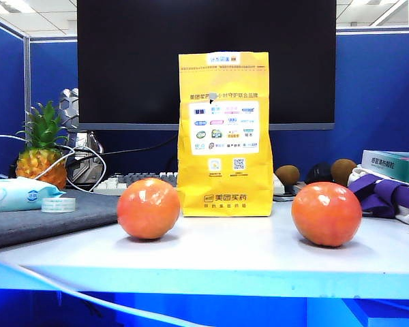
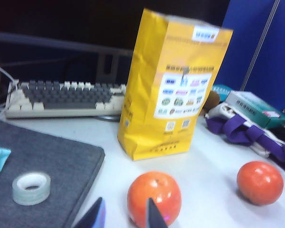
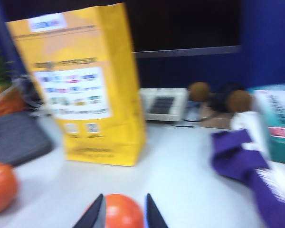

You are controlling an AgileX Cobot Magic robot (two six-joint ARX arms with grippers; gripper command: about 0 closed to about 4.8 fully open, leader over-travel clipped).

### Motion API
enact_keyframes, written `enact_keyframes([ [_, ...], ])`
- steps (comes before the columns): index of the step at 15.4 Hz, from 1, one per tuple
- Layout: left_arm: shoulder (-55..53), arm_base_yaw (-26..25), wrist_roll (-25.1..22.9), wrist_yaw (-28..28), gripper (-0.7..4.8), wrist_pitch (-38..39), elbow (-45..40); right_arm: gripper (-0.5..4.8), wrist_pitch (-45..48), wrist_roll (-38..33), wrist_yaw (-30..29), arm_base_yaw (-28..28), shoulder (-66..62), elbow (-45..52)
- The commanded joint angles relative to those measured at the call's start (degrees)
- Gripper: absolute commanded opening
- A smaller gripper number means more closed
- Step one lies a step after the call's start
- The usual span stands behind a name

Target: Pick up the orange and throw it into the yellow paper bag.

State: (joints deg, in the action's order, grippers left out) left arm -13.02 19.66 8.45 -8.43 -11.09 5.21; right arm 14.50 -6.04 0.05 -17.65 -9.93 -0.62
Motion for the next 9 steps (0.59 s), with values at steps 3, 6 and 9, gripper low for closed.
enact_keyframes([
  [3,-9.94,-0.07,1.4,0.68,1.23,7.19,12.22,1.18,1.49,1.4,-0.63,-0.39,-0.17,-5.25],
  [6,-21.24,-0.07,-2.93,0.66,1.23,15.74,24.44,1.22,-4.13,3.76,3.17,-0.35,-2.8,-11.58],
  [9,-33.27,-0.04,-9.42,-2.14,2.13,27.19,38.88,2.51,-13.53,4.59,4.33,-0.31,-12.39,-20.39],
])
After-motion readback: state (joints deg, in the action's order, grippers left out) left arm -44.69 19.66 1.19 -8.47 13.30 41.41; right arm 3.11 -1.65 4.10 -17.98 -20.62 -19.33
